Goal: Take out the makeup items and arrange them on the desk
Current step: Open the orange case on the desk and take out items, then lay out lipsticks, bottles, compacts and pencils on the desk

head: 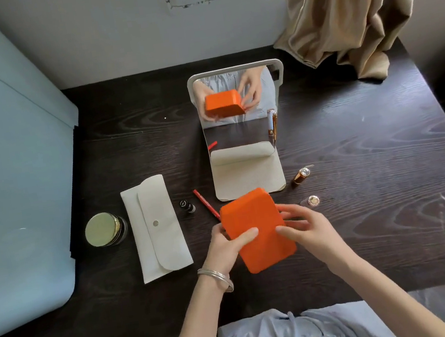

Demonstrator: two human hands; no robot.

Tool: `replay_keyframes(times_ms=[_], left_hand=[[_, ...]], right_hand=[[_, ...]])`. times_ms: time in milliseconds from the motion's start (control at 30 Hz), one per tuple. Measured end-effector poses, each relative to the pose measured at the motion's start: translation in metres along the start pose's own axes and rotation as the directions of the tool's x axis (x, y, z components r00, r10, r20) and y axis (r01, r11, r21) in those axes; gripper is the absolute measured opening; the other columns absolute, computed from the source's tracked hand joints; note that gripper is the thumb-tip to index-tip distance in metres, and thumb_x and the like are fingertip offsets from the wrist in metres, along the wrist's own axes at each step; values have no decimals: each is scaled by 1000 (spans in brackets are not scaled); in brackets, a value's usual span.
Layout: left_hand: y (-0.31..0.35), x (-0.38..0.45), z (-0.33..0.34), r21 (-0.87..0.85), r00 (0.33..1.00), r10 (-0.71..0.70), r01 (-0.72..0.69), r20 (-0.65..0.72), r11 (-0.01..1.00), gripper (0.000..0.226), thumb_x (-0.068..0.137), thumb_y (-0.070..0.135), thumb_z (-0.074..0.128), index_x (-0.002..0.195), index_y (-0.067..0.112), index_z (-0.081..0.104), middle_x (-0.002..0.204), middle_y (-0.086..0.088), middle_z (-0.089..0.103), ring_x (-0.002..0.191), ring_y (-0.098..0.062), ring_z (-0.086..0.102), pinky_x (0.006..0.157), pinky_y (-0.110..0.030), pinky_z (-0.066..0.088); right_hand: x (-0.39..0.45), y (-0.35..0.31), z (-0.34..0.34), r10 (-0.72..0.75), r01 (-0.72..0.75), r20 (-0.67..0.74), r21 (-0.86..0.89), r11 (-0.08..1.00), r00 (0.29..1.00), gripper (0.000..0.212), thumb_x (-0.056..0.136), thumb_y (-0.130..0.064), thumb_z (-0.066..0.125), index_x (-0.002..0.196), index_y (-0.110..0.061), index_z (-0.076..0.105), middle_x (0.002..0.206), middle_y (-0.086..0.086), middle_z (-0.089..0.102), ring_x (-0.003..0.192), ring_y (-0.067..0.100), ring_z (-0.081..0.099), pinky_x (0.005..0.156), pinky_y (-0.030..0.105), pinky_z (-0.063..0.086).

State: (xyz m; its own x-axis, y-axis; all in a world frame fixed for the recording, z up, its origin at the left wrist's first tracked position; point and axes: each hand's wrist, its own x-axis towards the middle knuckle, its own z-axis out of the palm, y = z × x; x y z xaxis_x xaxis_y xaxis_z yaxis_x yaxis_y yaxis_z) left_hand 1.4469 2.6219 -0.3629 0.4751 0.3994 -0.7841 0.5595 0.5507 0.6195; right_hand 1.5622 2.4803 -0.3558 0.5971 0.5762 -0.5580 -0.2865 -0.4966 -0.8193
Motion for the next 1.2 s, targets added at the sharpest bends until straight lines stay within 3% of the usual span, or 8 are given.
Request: replay_keyframes(times_ms=[100, 233, 500, 700, 833, 967, 1067, 1200], left_hand=[[26, -8, 14, -214, 998, 44, -34, 44, 976, 42, 80, 24, 69, 119, 18, 52, 111, -6, 66, 97, -20, 64, 83, -36, 53], [58, -9, 37, -248, 993, 99, -81, 62, 965, 30, 83, 30, 65, 110, 20, 56, 108, -6, 67, 97, -22, 65, 81, -34, 53], [103, 5, 94, -64, 968, 187, -179, 168, 982, 43, 86, 24, 65, 124, 18, 48, 118, -4, 62, 107, -21, 61, 95, -41, 51], [137, 52, 139, 92, 963, 234, -247, 132, 965, 35, 87, 23, 62, 120, 14, 53, 118, -12, 62, 108, -28, 60, 94, -48, 50], [145, 86, 163, 298, 969, 240, -246, 60, 922, 39, 78, 26, 56, 113, 9, 59, 113, -12, 63, 102, -29, 60, 92, -44, 50], [148, 110, 176, 377, 977, 193, -211, 87, 902, 30, 89, 14, 49, 117, 7, 58, 104, -9, 58, 92, -20, 51, 82, -31, 43], [156, 126, 188, 357, 991, 135, -133, 20, 925, 36, 88, 14, 49, 123, 7, 53, 123, -13, 55, 111, -27, 52, 100, -39, 44], [168, 150, 209, 307, 995, 63, -35, -79, 951, 48, 83, 14, 52, 130, 6, 46, 130, -16, 50, 119, -33, 49, 101, -43, 45]], right_hand=[[-9, -23, -10, 4, -22, 122, 146, 989, 992, 50, 76, -24, 72, 121, -39, 56, 109, 4, 65, 96, 17, 68, 74, 28, 55], [-16, -46, -32, 12, -98, 241, 348, 932, 970, 60, 70, -25, 69, 123, -45, 49, 95, -1, 73, 88, 19, 71, 72, 33, 59], [12, -70, -78, 13, 0, -25, 464, 886, 1000, 90, 51, -43, 84, 123, 0, 51, 97, 7, 71, 83, 15, 71, 67, 23, 58], [55, -84, -116, 0, 33, -78, 415, 909, 997, 31, 92, -10, 55, 122, -1, 52, 95, 6, 65, 75, 9, 70, 74, 26, 59], [99, -79, -137, 60, -4, -116, 430, 903, 991, 46, 93, -11, 55, 136, -1, 42, 119, 16, 57, 103, 25, 63, 78, 32, 59], [140, -72, -152, 134, -56, -133, 472, 880, 982, 49, 94, -2, 51, 140, -2, 35, 131, 19, 51, 109, 30, 58, 82, 38, 54], [167, -71, -156, 187, -99, -133, 491, 866, 973, 47, 93, 0, 50, 137, -4, 33, 137, 23, 44, 119, 36, 53, 81, 41, 55], [203, -75, -157, 209, -114, -139, 499, 859, 968, 44, 94, 3, 46, 135, -3, 30, 140, 23, 40, 123, 38, 49, 86, 46, 51]])
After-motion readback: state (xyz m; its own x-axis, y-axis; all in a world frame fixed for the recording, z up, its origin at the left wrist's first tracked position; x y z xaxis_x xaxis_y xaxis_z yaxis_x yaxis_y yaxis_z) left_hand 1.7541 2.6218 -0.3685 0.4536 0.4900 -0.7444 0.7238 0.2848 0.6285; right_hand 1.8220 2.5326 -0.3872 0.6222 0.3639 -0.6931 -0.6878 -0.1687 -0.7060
